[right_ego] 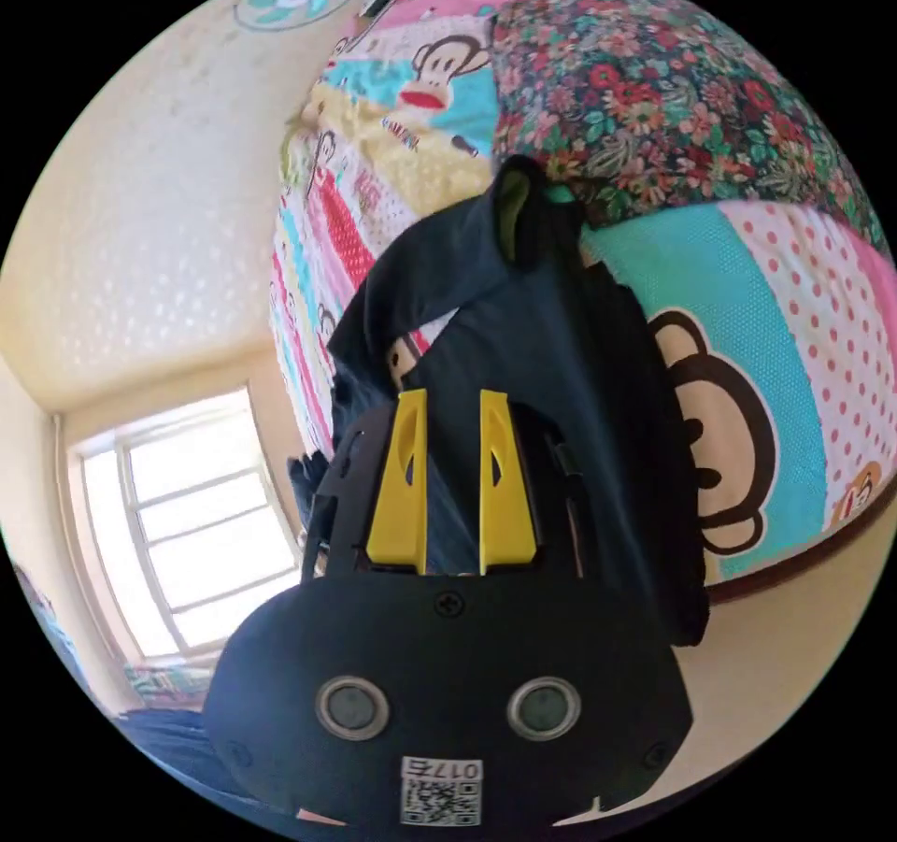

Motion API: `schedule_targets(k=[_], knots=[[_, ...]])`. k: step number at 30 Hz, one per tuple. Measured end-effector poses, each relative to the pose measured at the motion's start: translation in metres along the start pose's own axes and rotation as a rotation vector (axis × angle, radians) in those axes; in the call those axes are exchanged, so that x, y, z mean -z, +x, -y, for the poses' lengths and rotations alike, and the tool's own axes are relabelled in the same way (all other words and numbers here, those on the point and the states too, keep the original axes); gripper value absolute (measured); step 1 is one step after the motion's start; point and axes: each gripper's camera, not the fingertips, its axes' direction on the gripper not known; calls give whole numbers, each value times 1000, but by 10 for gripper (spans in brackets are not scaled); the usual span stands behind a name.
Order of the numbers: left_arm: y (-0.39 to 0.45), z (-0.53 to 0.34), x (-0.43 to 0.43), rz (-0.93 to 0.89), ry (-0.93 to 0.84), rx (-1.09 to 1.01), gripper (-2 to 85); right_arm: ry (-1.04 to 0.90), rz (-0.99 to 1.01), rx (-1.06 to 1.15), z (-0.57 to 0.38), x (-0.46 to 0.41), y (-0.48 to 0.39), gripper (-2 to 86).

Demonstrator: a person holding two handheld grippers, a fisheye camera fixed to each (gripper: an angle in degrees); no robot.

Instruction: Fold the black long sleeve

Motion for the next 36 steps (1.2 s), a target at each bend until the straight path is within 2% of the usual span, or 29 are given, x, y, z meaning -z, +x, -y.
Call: schedule_targets(k=[3, 5, 11, 13, 18, 21, 23, 24, 26, 30, 36], knots=[[8, -6, 12, 6, 2, -8, 78, 101, 43, -180, 17, -16, 15, 98], [14, -9, 17, 23, -5, -24, 78, 101, 81, -203, 18, -34, 14, 98], [16, -16, 35, 41, -3, -10, 76, 184, 9, -267, 11, -53, 6, 52], [10, -19, 42, -1, 18, 15, 74, 200, 62, -136, 9, -43, -14, 40], [-18, -27, 61, -256, 119, 101, 76, 223, 219, 131, 8, 7, -63, 34], [-33, -23, 65, -377, 145, 131, 79, 253, 165, 268, 12, 35, -86, 34], [-45, -20, 67, -446, 156, 168, 79, 253, -4, 241, 18, 33, -83, 34], [-53, -20, 69, -497, 168, 190, 80, 246, -104, 174, 20, 27, -77, 34], [-67, -19, 73, -560, 185, 222, 80, 267, -83, 112, 13, 18, -78, 34], [-97, -9, 88, -602, 217, 235, 80, 293, 81, 328, -32, -21, -152, 34], [-140, 23, 100, -708, 234, 262, 80, 135, 184, 731, -125, -149, -295, 34]])
